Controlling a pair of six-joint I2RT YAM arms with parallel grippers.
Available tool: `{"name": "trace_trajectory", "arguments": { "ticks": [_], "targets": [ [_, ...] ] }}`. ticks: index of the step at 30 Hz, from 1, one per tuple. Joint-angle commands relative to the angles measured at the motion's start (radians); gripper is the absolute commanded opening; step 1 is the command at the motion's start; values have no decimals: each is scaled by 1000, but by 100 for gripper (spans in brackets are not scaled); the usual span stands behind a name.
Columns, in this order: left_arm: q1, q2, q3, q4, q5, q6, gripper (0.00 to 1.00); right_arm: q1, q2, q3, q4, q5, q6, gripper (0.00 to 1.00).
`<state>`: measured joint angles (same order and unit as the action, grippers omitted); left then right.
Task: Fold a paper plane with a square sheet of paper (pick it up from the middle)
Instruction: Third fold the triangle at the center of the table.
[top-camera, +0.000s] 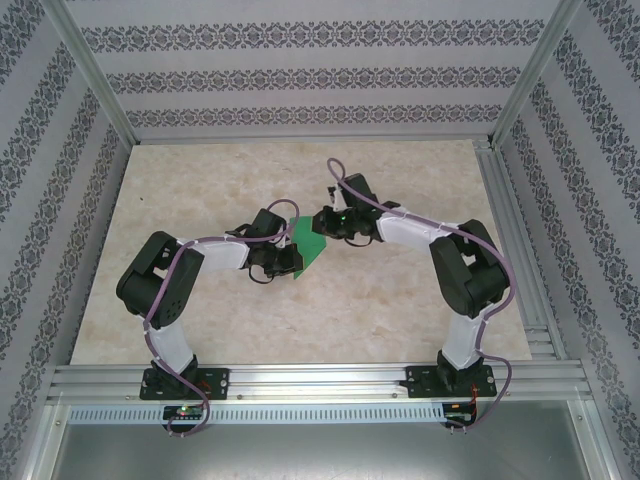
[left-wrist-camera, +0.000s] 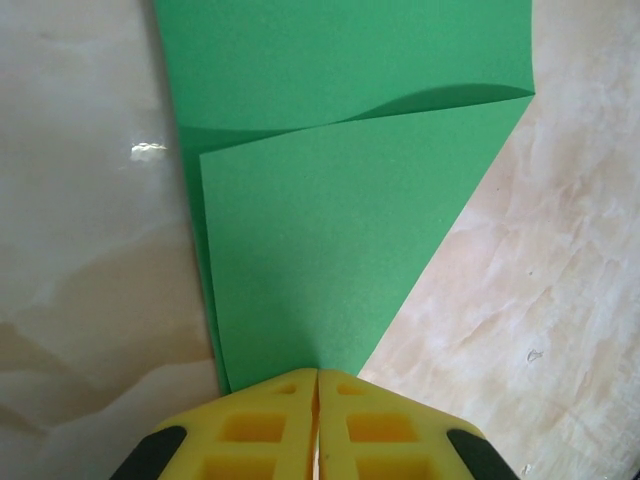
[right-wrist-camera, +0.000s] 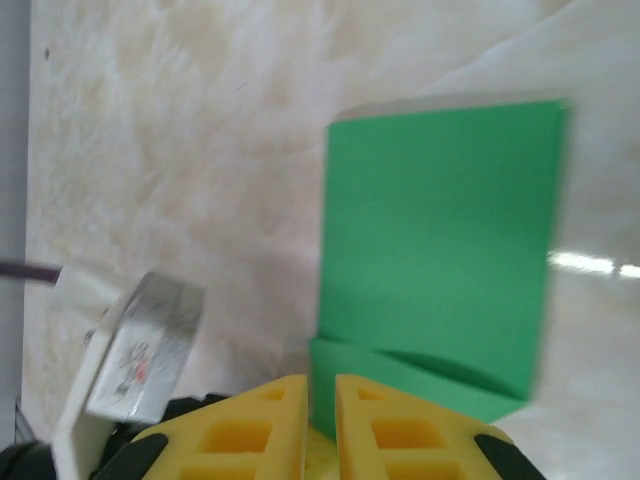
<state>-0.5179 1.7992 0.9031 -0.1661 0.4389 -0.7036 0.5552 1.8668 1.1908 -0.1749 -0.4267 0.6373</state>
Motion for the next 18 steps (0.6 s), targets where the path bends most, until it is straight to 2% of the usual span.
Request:
{"name": "trace_trajectory", "arguments": {
  "ticks": [1, 11, 18],
  "targets": [
    [-7, 19, -23, -110, -60, 21, 9, 37, 56, 4, -14, 21, 20, 15],
    [-8, 2, -41, -93, -57, 8, 6, 73, 158, 54, -102, 14, 8, 8],
    [-7, 0, -49, -102, -53, 14, 6, 9, 176, 69, -172, 91, -52, 8]
  ]
}}
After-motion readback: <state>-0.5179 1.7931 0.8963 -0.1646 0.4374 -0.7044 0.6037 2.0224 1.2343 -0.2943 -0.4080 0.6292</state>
